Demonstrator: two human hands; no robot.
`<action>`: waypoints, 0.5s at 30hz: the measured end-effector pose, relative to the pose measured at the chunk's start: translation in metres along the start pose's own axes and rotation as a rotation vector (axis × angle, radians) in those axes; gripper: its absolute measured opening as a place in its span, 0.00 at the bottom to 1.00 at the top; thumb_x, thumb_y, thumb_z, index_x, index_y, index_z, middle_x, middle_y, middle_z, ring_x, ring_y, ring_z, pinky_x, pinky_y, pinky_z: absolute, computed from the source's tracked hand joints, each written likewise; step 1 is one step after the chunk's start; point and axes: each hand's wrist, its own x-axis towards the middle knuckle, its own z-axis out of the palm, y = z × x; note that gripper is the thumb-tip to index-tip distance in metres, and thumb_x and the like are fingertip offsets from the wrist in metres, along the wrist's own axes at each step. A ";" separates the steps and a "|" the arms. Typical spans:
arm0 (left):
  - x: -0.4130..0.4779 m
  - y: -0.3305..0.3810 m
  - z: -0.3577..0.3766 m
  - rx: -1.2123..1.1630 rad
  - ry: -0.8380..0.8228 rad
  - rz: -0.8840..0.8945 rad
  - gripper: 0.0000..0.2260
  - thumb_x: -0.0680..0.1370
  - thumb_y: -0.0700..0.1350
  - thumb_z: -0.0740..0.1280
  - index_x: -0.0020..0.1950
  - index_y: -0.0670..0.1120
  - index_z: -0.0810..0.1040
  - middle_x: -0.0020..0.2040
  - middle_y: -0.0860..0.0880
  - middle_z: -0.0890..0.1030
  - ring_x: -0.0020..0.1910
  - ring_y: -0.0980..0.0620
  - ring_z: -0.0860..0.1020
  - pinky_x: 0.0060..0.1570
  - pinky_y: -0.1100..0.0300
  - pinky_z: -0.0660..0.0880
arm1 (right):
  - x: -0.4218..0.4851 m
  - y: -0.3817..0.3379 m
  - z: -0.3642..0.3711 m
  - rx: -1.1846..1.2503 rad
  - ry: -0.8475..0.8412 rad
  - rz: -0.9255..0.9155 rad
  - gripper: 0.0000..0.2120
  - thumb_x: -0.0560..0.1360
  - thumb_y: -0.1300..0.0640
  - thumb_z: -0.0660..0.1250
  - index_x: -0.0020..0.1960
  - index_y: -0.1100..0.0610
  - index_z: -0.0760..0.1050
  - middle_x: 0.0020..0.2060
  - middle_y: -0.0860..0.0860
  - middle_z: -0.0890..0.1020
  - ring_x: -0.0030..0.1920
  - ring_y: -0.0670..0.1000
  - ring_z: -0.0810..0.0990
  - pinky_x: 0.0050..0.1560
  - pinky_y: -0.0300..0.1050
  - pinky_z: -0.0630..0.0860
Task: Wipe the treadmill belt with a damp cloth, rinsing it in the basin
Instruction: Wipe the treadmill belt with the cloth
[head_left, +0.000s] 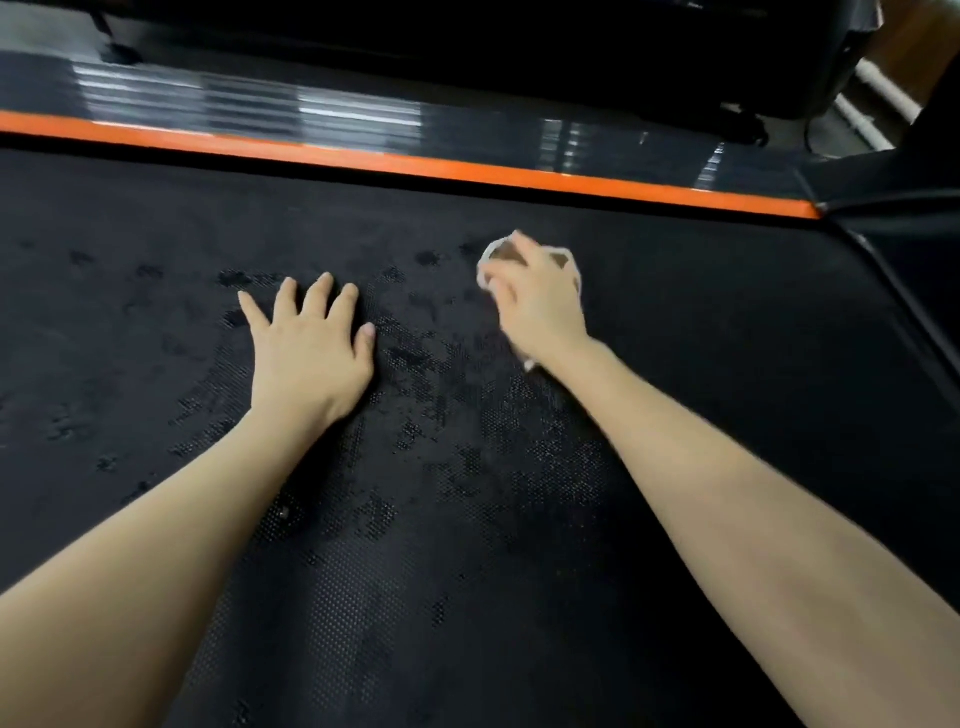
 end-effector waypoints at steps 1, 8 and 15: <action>0.000 0.000 0.000 -0.001 -0.002 -0.004 0.24 0.81 0.54 0.51 0.74 0.46 0.62 0.75 0.44 0.62 0.73 0.37 0.56 0.69 0.33 0.46 | -0.015 -0.012 0.001 0.032 -0.004 -0.111 0.13 0.77 0.54 0.56 0.48 0.46 0.80 0.64 0.50 0.73 0.63 0.60 0.67 0.66 0.59 0.61; -0.001 -0.004 0.003 -0.040 0.007 -0.002 0.24 0.81 0.54 0.52 0.75 0.46 0.62 0.75 0.44 0.62 0.74 0.38 0.56 0.69 0.33 0.46 | -0.012 0.012 -0.009 0.034 -0.157 -0.292 0.14 0.80 0.50 0.58 0.63 0.45 0.76 0.73 0.52 0.65 0.70 0.58 0.64 0.71 0.53 0.54; 0.000 -0.001 0.002 -0.015 -0.003 -0.020 0.30 0.76 0.58 0.44 0.74 0.47 0.63 0.75 0.45 0.63 0.73 0.38 0.57 0.69 0.33 0.47 | 0.054 0.000 0.021 -0.107 0.015 0.068 0.14 0.79 0.46 0.56 0.61 0.42 0.76 0.69 0.50 0.68 0.67 0.56 0.68 0.68 0.57 0.56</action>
